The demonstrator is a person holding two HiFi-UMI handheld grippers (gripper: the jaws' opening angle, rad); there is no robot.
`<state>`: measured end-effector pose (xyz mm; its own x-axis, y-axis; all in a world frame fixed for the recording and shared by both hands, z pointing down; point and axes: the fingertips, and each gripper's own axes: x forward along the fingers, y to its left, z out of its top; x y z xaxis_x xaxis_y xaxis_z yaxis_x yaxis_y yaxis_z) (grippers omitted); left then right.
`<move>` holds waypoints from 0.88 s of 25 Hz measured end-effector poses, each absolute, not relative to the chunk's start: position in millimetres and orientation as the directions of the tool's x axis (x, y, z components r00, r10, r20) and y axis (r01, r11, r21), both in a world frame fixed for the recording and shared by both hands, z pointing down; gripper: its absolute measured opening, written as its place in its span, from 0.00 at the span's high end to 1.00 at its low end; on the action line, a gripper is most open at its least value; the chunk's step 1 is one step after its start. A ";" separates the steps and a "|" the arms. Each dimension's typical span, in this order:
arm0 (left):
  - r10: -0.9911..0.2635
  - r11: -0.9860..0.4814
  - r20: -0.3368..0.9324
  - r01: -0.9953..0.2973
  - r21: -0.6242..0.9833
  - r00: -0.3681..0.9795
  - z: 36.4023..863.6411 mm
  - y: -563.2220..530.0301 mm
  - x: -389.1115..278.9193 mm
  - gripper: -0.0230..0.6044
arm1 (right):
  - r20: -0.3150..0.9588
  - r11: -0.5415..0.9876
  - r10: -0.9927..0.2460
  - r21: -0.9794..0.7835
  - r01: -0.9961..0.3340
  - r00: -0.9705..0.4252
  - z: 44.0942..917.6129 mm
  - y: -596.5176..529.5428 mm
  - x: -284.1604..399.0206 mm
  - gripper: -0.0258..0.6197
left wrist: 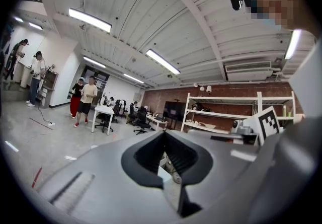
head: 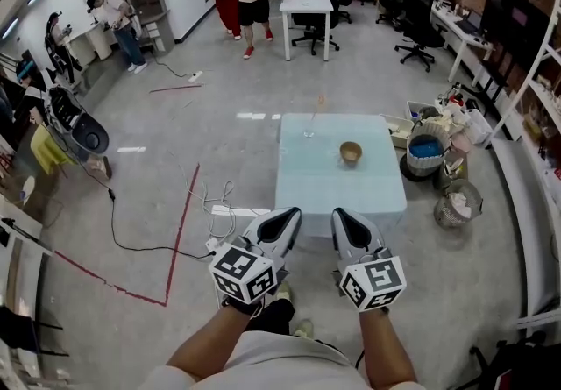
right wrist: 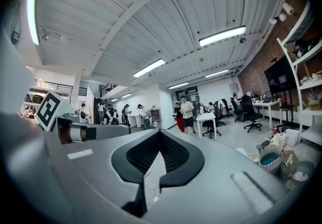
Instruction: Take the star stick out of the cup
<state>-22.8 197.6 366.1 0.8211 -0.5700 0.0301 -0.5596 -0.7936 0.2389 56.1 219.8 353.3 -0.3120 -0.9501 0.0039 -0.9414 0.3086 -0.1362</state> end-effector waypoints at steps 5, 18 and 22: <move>-0.576 -0.791 0.029 -0.566 0.232 0.817 375.1 166.6 -13.0 0.95 | 0.023 0.298 -0.953 -0.130 -0.946 -0.303 364.1 191.4 67.4 0.94; -0.584 -0.794 -0.005 -0.570 0.214 0.812 376.4 -9.1 -21.3 0.95 | 0.041 0.255 -0.965 -0.111 -0.961 -0.260 366.2 26.3 78.9 0.94; -0.568 -0.805 -0.001 -0.556 0.209 0.823 378.7 -62.5 -23.8 0.95 | 0.058 0.234 -0.969 -0.113 -0.966 -0.241 371.1 -26.7 75.8 0.94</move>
<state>-23.8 -62.5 378.7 0.8227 -0.5685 -0.0005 -0.5559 -0.8047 0.2086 75.8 -26.7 371.1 -0.2411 -0.9688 0.0576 -0.9657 0.2336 -0.1130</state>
